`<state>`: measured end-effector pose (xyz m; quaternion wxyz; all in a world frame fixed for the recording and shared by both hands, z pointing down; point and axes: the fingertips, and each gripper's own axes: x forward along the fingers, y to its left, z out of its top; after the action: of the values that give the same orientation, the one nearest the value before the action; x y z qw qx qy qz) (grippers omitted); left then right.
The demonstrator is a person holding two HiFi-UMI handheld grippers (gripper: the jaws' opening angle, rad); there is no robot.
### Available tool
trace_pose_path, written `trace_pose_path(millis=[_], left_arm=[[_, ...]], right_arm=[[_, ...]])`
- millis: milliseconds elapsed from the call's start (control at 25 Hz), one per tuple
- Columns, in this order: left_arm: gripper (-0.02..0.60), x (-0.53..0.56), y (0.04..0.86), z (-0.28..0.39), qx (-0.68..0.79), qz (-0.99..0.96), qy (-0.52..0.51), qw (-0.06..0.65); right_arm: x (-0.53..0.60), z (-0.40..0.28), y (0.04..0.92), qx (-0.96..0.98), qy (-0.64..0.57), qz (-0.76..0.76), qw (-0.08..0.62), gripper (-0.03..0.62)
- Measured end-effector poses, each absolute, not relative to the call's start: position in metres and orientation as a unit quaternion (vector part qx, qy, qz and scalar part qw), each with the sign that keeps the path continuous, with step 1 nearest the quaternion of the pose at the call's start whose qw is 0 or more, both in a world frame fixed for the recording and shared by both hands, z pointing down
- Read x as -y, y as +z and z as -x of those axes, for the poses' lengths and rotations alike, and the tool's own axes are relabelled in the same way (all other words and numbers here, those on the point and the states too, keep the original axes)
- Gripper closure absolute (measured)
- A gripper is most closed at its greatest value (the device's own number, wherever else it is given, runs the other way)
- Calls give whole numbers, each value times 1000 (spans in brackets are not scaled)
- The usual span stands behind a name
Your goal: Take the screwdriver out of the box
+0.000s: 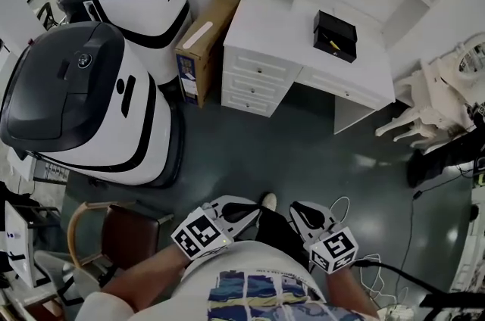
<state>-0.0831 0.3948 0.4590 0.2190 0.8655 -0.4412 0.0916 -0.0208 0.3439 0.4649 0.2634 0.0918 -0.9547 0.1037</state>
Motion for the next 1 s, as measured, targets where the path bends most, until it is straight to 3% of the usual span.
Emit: trace_pose_path(millis=[40,120,600,840,1000], left_arm=[[568,-386,459,84,440,-866,92,219],[568,-366,460,85,436,-868,94,218],[564,-168,448,100,435,-869,147,183],[468,-60,452,88,402,-879,213,145],[462,1,459,94,377,-883,257,110]], right_arm=[[-336,21,466,954,105,-96,263,553],[-314,23,468,954,111,-104,258,472],[-121,38,472,961,113,-115,224,468],[-29,5,481,955,125,-161,216,431],[4,-13,488,948,143,-188,211,431]])
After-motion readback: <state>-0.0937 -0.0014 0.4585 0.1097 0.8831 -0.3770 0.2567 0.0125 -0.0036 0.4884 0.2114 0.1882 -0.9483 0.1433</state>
